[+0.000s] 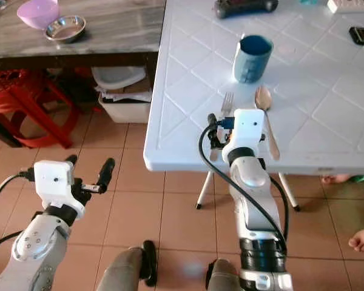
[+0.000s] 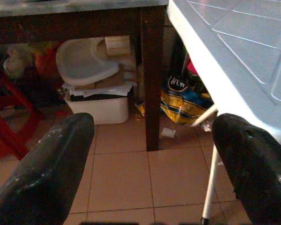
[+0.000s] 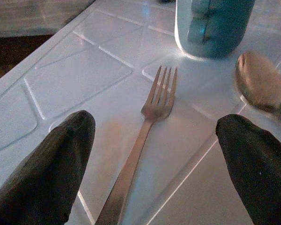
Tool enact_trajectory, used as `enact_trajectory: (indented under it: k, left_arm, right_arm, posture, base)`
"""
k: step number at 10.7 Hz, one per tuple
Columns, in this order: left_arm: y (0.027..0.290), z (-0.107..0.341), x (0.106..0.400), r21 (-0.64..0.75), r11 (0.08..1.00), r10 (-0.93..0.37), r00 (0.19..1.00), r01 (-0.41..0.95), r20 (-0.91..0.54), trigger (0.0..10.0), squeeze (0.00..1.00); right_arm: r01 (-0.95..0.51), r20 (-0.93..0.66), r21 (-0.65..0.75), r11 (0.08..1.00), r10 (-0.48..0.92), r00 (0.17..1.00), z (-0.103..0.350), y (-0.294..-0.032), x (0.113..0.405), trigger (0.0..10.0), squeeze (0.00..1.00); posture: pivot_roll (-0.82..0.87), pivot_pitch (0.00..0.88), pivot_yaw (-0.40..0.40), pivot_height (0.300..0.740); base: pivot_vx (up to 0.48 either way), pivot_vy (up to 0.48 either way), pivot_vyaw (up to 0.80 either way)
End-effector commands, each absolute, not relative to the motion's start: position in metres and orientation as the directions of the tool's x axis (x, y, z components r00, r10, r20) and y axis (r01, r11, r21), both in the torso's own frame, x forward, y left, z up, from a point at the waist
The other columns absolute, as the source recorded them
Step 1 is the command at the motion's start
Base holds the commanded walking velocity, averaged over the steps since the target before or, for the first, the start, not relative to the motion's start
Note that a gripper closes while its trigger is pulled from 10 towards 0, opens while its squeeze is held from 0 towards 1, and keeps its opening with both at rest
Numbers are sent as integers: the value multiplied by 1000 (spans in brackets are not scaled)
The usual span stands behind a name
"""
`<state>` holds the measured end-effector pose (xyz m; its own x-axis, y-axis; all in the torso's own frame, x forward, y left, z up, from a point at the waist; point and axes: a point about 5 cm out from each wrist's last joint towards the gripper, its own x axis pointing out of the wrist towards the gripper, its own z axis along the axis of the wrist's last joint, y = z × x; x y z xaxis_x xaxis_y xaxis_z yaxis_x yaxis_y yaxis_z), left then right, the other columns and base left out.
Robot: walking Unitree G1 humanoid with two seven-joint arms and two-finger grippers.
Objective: Setting the table
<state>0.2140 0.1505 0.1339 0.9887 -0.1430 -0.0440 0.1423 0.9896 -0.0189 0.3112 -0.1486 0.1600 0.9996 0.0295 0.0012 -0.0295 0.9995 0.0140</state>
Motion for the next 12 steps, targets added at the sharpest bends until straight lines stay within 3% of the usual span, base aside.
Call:
enact_trajectory:
  k: [1,5,6,7,12]
  left_arm:
    - [153,134,210,-13,990,-143,988,143,-61,10000,0]
    - [154,135,207,-8,988,-156,985,155,-79,10000,0]
    - [154,135,206,-12,987,-163,983,163,-87,10000,0]
    - [153,135,205,-13,985,-174,980,174,-93,10000,0]
    - [150,133,206,-43,975,-222,970,218,-104,10000,0]
  right_arm:
    - [-40,-27,31,999,41,999,159,-147,314,10000,0]
    - [-84,-49,48,995,86,995,168,-140,326,10000,0]
    - [-104,-97,59,993,110,989,164,-135,328,5843,0]
    - [-132,-156,52,990,139,978,157,-131,329,0,0]
    - [-139,-301,116,984,168,939,145,-129,333,0,0]
  posture:
    - [109,283,100,740]
    - [120,298,107,740]
    - [120,300,107,740]
    - [120,303,109,740]
    - [112,290,98,740]
  base:
    - [0,0,0]
    - [0,0,0]
    - [0,0,0]
    - [0,0,0]
    - [0,0,0]
